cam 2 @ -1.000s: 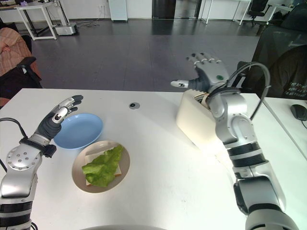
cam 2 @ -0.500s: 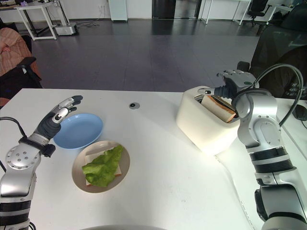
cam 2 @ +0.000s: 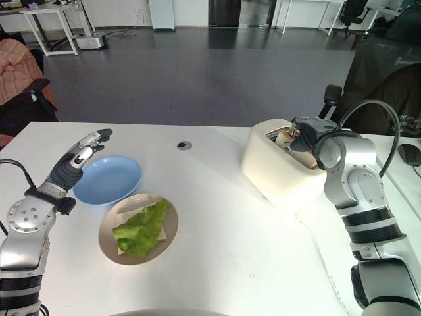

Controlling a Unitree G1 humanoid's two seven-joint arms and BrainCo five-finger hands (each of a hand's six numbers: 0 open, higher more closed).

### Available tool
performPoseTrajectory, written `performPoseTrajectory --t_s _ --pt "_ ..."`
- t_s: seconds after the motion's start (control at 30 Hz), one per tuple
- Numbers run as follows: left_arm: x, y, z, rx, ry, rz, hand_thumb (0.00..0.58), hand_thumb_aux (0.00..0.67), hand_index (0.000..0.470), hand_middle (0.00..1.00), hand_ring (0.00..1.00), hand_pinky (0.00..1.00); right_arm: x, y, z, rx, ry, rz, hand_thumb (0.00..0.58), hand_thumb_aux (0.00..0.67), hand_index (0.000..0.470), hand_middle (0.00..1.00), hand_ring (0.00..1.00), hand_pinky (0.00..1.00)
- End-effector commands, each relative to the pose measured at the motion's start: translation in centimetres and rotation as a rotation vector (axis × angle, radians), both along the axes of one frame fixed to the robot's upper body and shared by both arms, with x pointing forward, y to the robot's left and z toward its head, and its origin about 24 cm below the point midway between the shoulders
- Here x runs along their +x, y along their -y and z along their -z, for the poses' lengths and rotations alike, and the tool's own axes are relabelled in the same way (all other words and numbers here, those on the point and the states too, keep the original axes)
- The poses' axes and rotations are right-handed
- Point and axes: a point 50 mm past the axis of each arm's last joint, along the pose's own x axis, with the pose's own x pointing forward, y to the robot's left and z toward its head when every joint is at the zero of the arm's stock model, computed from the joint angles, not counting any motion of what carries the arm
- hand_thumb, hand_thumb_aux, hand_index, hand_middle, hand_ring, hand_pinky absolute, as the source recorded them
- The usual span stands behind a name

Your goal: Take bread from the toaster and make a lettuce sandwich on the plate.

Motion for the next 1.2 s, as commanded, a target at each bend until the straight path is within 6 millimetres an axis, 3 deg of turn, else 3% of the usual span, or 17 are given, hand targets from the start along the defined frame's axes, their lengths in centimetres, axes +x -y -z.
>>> performPoseTrajectory --t_s 0.03,0.17,0.23,0.33,0.5,0.57,0.67,0.9,1.2 --pt "0.2 -0.4 0.1 0.018 -0.014 -0.016 0.0 0.0 0.0 0.0 0.0 0.0 1.1 0.4 -3.2 0.065 0.263 0.009 0.58 0.67 0.47 0.0 0.0 0.0" --pt "0.1 -0.3 0.2 0.018 -0.015 -0.019 0.0 0.0 0.0 0.0 0.0 0.0 1.0 -2.2 -7.4 0.181 0.542 -0.142 0.58 0.67 0.47 0.0 0.0 0.0" --pt "0.1 -0.2 0.1 0.016 -0.015 -0.016 0.0 0.0 0.0 0.0 0.0 0.0 0.6 -4.1 -8.0 0.315 0.567 -0.256 0.58 0.67 0.47 0.0 0.0 0.0" --pt "0.2 -0.3 0.1 0.014 -0.016 -0.015 0.0 0.0 0.0 0.0 0.0 0.0 -0.2 -7.9 -7.4 0.582 0.44 -0.459 0.58 0.67 0.47 0.0 0.0 0.0" --pt "0.1 -1.1 0.4 0.01 -0.028 -0.04 0.0 0.0 0.0 0.0 0.0 0.0 -1.8 -15.2 -3.2 0.936 0.0 -0.754 0.58 0.67 0.47 0.0 0.0 0.0" --pt "0.1 -1.5 0.6 0.004 -0.032 -0.061 0.0 0.0 0.0 0.0 0.0 0.0 -2.1 -17.7 -0.4 1.036 -0.192 -0.78 0.58 0.67 0.47 0.0 0.0 0.0" --pt "0.2 -1.6 0.6 0.001 -0.031 -0.062 0.0 0.0 0.0 0.0 0.0 0.0 -2.6 -19.9 2.8 1.104 -0.376 -0.768 0.58 0.67 0.47 0.0 0.0 0.0" --pt "0.2 -1.9 0.4 -0.001 -0.02 -0.075 0.0 0.0 0.0 0.0 0.0 0.0 -3.5 -25.2 8.4 0.978 -0.688 -0.814 0.58 0.67 0.47 0.0 0.0 0.0" --pt "0.0 -1.5 0.5 -0.001 -0.018 -0.072 0.0 0.0 0.0 0.0 0.0 0.0 -2.7 -29.1 11.1 0.775 -0.769 -0.858 0.58 0.67 0.47 0.0 0.0 0.0"
